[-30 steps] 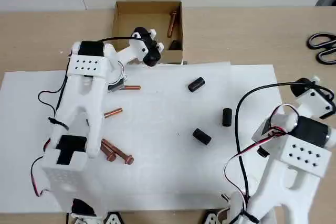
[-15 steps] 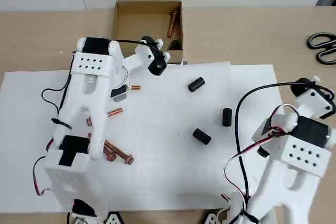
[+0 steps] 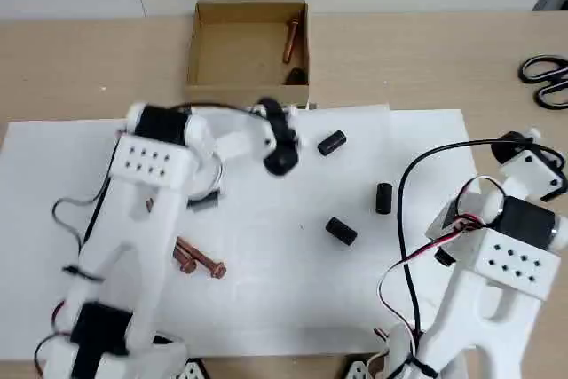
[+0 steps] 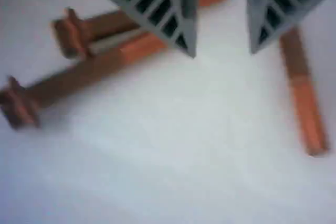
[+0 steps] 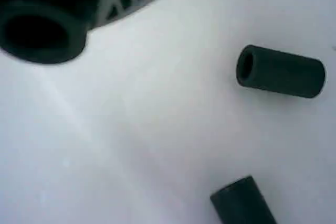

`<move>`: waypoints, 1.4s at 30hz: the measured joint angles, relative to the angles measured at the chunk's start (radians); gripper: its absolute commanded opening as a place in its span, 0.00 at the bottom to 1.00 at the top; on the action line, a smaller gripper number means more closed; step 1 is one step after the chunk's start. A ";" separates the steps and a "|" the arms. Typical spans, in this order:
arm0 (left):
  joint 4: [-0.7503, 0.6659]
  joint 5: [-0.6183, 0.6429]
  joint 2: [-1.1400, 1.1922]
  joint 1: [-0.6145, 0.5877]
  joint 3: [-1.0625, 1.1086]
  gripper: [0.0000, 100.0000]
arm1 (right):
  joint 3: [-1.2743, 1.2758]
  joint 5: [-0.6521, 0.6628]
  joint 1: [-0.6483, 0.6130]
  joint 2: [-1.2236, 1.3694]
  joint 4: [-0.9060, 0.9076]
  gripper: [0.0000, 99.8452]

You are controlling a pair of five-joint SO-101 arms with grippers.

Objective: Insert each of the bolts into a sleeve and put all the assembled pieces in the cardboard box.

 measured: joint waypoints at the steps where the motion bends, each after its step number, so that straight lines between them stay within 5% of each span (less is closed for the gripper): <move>1: 0.000 0.000 -0.031 0.000 0.043 0.06 | 0.000 0.000 0.000 0.000 0.000 0.00; 23: -0.023 -0.166 -0.178 0.000 0.491 0.07 | 0.000 0.000 0.000 0.000 -0.011 0.00; 42: -0.264 -0.166 -0.186 0.018 0.647 0.07 | 0.000 0.000 0.000 0.000 -0.011 0.00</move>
